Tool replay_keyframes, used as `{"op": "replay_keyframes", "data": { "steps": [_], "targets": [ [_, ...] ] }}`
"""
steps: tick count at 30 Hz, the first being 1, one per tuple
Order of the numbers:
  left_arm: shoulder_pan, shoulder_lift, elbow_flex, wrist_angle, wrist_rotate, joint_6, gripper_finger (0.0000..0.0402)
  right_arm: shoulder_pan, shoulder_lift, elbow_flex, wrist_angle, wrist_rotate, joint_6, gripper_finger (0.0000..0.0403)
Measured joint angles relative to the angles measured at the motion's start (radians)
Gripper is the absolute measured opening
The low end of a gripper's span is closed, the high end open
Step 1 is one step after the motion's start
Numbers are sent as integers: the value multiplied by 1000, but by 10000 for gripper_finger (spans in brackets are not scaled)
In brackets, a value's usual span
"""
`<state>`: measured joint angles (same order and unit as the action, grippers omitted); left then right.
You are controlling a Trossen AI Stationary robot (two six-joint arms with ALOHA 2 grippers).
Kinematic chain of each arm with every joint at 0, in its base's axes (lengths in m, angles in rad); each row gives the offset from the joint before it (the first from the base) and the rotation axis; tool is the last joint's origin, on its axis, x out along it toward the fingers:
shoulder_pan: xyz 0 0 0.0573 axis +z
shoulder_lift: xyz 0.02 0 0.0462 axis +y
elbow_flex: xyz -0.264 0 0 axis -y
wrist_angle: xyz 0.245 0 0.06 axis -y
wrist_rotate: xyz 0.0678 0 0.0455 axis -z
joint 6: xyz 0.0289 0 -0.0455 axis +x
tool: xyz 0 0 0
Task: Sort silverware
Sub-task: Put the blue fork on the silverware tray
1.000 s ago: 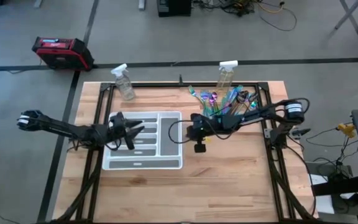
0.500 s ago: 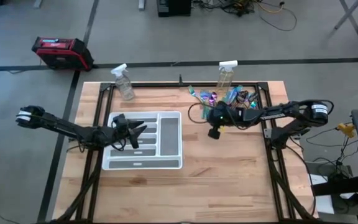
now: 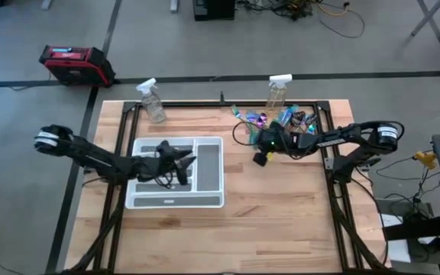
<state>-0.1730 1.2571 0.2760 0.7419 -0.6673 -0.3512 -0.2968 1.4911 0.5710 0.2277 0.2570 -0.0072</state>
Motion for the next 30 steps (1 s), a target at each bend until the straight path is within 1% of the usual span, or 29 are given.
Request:
{"op": "replay_keyframes", "data": {
  "steps": [3, 8, 13, 17, 20, 23, 25, 26, 28, 30],
  "targets": [
    [0, 103, 63, 3, -5, 2, 132, -19, 43, -3, 55, 6, -21, 14],
    [0, 255, 152, 8, -42, -16, 132, -32, 126, -3, 66, 1, 32, 13],
    [0, 352, 208, 4, -46, -26, 132, 0, 169, 0, 45, -84, 83, 13],
    [1, 380, 235, -10, -46, 13, 132, 63, 127, 2, -79, -142, 156, 13],
    [2, 379, 242, -9, -48, 49, 132, 141, 54, 0, -210, -189, 172, 13],
    [5, 367, 240, -12, -49, 80, 132, 223, -29, -6, -322, -209, 184, 13],
    [8, 356, 240, -12, -57, 109, 132, 265, -79, -8, -327, -189, 184, 14],
    [10, 350, 240, -12, -60, 126, 132, 282, -104, -7, -306, -153, 175, 14],
    [13, 340, 239, -11, -69, 160, 132, 299, -127, -10, -262, -40, 178, 14],
    [17, 327, 239, -12, -76, 185, 132, 293, -128, -16, -261, 50, 227, 14]
  ]
}}
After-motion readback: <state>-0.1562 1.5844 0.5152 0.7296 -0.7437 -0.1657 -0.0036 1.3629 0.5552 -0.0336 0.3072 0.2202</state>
